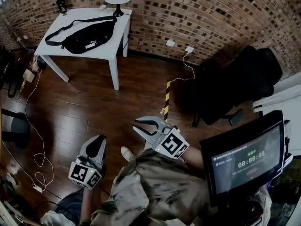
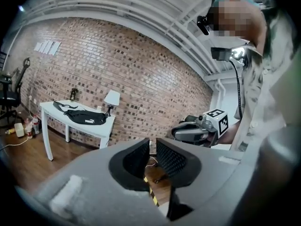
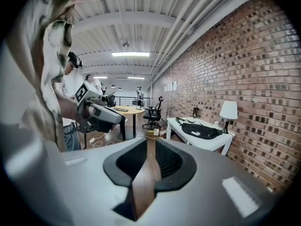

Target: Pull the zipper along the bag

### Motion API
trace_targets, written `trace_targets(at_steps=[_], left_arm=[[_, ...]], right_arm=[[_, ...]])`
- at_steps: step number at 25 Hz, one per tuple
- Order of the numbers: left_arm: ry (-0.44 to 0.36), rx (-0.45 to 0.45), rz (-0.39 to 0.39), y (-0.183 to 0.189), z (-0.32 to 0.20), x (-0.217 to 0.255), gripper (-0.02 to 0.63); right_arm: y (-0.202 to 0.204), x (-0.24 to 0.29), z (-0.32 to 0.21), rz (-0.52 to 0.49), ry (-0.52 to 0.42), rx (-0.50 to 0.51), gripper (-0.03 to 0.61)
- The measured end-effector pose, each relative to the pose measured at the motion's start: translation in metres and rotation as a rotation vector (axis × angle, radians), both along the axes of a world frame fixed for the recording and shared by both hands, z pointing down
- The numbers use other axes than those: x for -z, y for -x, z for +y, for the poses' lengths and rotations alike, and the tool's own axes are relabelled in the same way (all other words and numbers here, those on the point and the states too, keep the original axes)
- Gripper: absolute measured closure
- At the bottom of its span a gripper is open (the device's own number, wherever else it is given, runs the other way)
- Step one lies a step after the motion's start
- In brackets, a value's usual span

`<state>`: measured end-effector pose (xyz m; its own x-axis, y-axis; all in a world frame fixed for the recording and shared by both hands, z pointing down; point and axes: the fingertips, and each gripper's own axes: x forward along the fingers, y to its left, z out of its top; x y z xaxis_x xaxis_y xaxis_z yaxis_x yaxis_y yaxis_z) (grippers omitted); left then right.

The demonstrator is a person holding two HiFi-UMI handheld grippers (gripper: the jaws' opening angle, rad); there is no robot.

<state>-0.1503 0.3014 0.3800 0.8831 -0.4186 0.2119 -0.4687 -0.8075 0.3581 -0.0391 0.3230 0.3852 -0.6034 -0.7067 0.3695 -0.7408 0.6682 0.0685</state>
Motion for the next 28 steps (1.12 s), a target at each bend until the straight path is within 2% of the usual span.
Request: trace_targets(at_steps=[7,11,16,21,28], left_arm=[[-0.045,0.004,-0.001,-0.011,0.052,0.006,0.566],[-0.042,0.013,-0.002,-0.045,0.082,0.021,0.566],[-0.059,0.014,-0.009,-0.091,0.123,0.031,0.566],[-0.038,0.029,-0.011,-0.123,0.172,0.03,0.566],[-0.003,0.03,-0.04,-0.144,0.219,0.019,0.568]], right_arm=[[-0.007,0.027,0.054,-0.005,-0.039,0.013,0.515],[-0.032,0.037,0.09,0.0,-0.082,0.035,0.515],[-0.074,0.044,0.14,-0.017,-0.081,0.022,0.515],[-0.102,0.038,0.186,-0.03,-0.078,0.045,0.518],[-0.123,0.032,0.223,-0.038,-0.087,0.066,0.525]])
